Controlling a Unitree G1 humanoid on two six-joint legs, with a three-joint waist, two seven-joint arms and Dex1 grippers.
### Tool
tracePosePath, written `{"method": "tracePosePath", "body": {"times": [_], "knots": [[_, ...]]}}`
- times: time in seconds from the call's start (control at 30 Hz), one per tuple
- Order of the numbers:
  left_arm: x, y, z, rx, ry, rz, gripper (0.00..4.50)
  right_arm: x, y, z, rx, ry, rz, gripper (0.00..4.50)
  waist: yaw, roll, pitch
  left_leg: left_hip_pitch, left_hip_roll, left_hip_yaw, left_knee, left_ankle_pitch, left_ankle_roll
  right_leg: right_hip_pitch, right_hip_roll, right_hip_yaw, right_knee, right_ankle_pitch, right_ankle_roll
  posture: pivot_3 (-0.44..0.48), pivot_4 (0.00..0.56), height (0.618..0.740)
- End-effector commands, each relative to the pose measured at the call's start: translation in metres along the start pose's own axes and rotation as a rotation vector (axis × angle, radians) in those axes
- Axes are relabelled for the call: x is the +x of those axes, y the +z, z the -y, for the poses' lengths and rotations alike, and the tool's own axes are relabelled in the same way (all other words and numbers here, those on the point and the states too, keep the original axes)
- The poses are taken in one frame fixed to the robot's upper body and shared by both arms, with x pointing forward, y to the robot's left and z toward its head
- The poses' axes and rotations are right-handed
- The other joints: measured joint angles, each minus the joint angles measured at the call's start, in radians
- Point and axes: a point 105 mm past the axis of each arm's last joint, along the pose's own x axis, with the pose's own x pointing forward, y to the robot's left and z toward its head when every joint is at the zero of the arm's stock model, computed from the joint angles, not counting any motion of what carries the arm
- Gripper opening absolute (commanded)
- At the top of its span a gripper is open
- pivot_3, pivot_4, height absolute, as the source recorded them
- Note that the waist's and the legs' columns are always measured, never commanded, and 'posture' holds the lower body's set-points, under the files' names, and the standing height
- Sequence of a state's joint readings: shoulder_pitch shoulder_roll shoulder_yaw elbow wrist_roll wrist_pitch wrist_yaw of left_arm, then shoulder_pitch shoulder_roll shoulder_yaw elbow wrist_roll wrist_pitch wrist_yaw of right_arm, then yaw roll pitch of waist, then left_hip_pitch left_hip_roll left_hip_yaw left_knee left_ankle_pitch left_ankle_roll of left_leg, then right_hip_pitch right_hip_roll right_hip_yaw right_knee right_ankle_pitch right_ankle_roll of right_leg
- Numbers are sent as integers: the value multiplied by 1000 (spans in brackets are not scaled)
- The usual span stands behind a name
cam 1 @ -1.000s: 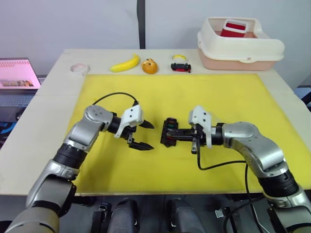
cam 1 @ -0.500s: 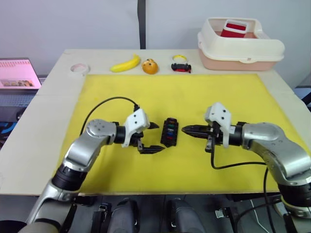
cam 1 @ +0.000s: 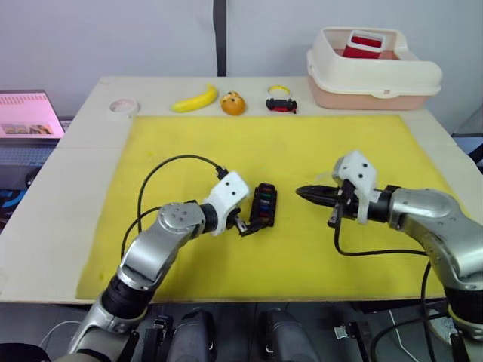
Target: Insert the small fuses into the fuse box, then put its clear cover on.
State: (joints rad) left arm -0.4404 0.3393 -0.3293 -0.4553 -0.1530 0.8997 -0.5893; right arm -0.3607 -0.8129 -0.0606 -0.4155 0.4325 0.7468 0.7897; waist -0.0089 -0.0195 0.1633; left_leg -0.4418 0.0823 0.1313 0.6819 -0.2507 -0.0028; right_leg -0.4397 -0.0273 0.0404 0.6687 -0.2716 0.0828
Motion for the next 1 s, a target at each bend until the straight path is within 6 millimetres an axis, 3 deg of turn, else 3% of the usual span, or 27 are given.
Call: {"method": "tracePosePath", "body": {"times": [0.03,0.17,0.37,0.73,1.0], "knots": [[-4,16,-1,42,24,48,4500,-20,12,35,-47,-153,-7,23,1,0,0,0,0,0,0,0,0,0,0,0,0,0,0,0,150,739],[-11,19,-5,36,22,54,4500,-33,2,43,20,-189,-101,1320,0,0,0,0,0,0,0,0,0,0,0,0,0,0,0,0,150,739],[-13,16,-4,19,5,45,4500,-48,-24,48,86,-248,-279,4462,0,0,0,0,0,0,0,0,0,0,0,0,0,0,0,0,150,739],[0,12,13,-13,8,20,4500,-28,-51,58,247,-292,-354,4462,-2,0,0,0,0,0,0,0,0,0,0,0,0,0,0,0,150,739],[5,9,14,0,43,-4,4500,-11,-61,68,320,-290,-375,4462,-1,0,0,0,0,0,-1,0,0,0,0,0,-1,0,0,0,150,739]]}}
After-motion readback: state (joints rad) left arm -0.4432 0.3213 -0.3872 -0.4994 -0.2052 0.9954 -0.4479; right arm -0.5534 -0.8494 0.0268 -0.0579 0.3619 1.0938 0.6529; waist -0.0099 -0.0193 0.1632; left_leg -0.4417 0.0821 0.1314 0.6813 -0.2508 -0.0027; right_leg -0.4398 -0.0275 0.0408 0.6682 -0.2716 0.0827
